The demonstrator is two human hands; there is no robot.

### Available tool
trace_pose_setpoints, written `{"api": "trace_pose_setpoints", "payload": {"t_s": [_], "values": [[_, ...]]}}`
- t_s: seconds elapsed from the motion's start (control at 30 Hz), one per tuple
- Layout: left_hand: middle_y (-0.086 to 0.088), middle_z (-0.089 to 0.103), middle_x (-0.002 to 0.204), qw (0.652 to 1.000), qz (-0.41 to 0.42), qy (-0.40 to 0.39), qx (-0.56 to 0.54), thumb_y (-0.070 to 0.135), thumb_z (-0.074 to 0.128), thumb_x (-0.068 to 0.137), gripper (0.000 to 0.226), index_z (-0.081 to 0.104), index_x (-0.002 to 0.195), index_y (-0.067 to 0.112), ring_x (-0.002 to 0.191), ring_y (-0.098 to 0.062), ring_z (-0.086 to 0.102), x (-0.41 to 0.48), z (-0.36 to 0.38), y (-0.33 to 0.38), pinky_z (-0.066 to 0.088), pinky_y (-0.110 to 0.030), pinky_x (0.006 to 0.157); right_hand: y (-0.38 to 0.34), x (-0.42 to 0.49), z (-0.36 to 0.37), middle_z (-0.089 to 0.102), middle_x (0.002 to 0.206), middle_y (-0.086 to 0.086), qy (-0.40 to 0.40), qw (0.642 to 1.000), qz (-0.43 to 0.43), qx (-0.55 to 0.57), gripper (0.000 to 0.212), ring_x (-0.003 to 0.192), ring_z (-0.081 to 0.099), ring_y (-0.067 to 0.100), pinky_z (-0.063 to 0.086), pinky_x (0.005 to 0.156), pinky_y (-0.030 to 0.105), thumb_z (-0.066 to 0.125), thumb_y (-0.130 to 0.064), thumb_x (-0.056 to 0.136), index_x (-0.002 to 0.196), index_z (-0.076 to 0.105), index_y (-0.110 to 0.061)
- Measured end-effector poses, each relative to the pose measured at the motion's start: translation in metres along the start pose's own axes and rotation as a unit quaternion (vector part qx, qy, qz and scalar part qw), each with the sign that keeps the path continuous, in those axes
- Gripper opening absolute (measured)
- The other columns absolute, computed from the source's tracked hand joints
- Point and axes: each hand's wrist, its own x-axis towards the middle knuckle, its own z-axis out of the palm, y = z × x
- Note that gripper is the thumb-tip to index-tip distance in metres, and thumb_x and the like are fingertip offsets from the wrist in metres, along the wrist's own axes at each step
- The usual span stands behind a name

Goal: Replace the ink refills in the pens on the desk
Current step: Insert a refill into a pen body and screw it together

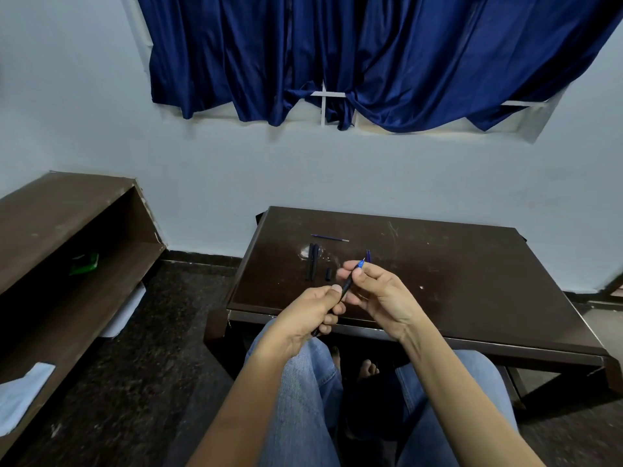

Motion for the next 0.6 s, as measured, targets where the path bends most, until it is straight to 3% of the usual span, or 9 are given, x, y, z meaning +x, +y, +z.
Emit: {"api": "trace_pose_setpoints", "payload": {"t_s": [0.07,0.13,0.2,0.27,0.3,0.43,0.5,0.6], "values": [[0.013,0.045,0.058,1.000,0.007,-0.004,0.004,0.032,0.037,0.102,0.034,0.063,0.087,0.015,0.047,0.000,0.033,0.000,0.001,0.000,0.028,-0.012,0.043,0.002,0.002,0.002,0.072,0.088,0.007,0.017,1.000,-0.005,-0.007,0.019,0.056,0.059,0.016,0.053,0.062,0.025,0.077,-0.028,0.070,0.084,0.077,-0.016],[0.012,0.044,0.058,1.000,0.005,0.002,0.002,0.032,0.037,0.102,0.033,0.059,0.083,0.016,0.046,0.000,0.033,0.001,0.003,0.000,0.028,-0.012,0.042,0.006,0.004,0.001,0.072,0.090,0.007,0.019,1.000,-0.004,0.007,0.020,0.057,0.062,0.016,0.054,0.063,0.025,0.076,-0.030,0.071,0.084,0.077,-0.016],[0.011,0.043,0.059,1.000,-0.003,0.003,-0.009,0.032,0.037,0.102,0.032,0.056,0.081,0.018,0.046,0.000,0.032,0.002,0.004,-0.001,0.027,-0.012,0.042,0.007,0.005,-0.002,0.073,0.105,0.009,0.000,0.999,0.007,0.047,0.023,0.080,0.071,0.018,0.055,0.069,0.024,0.067,-0.026,0.080,0.098,0.076,-0.014],[0.012,0.043,0.058,0.999,-0.016,-0.010,-0.028,0.031,0.037,0.102,0.031,0.054,0.080,0.018,0.046,0.000,0.031,0.003,0.002,-0.002,0.026,-0.012,0.042,0.006,0.005,-0.004,0.069,0.119,0.011,-0.031,0.998,0.019,0.059,0.031,0.108,0.068,0.019,0.056,0.075,0.024,0.061,-0.020,0.085,0.114,0.069,-0.011],[0.012,0.044,0.058,0.999,-0.022,-0.018,-0.037,0.031,0.037,0.102,0.031,0.054,0.080,0.018,0.046,0.000,0.031,0.003,0.001,-0.002,0.026,-0.012,0.042,0.006,0.005,-0.005,0.069,0.119,0.011,-0.034,0.998,0.019,0.050,0.032,0.110,0.067,0.019,0.056,0.075,0.024,0.061,-0.017,0.085,0.115,0.068,-0.010],[0.012,0.044,0.057,1.000,-0.007,0.004,-0.029,0.032,0.036,0.102,0.033,0.053,0.078,0.019,0.046,0.000,0.031,0.008,0.000,-0.005,0.027,-0.013,0.043,0.007,0.010,0.000,0.074,0.094,0.010,0.020,1.000,-0.007,0.021,0.017,0.077,0.071,0.015,0.055,0.065,0.024,0.069,-0.015,0.075,0.091,0.075,-0.012],[0.011,0.045,0.059,0.996,0.020,0.067,0.060,0.031,0.035,0.102,0.035,0.054,0.075,0.020,0.048,-0.003,0.035,0.014,0.003,-0.009,0.030,-0.013,0.046,0.010,0.013,0.003,0.074,0.086,0.008,0.053,0.998,-0.018,0.004,0.009,0.075,0.069,0.016,0.055,0.067,0.026,0.072,-0.015,0.074,0.082,0.075,-0.014],[0.010,0.051,0.061,0.938,0.075,0.181,0.285,0.029,0.035,0.101,0.038,0.054,0.069,0.026,0.057,-0.003,0.046,0.021,0.004,-0.017,0.037,-0.010,0.052,0.025,0.020,0.003,0.075,0.086,0.006,0.123,0.989,-0.033,-0.069,0.010,0.088,0.066,0.023,0.051,0.088,0.036,0.065,-0.008,0.087,0.086,0.073,-0.014]]}}
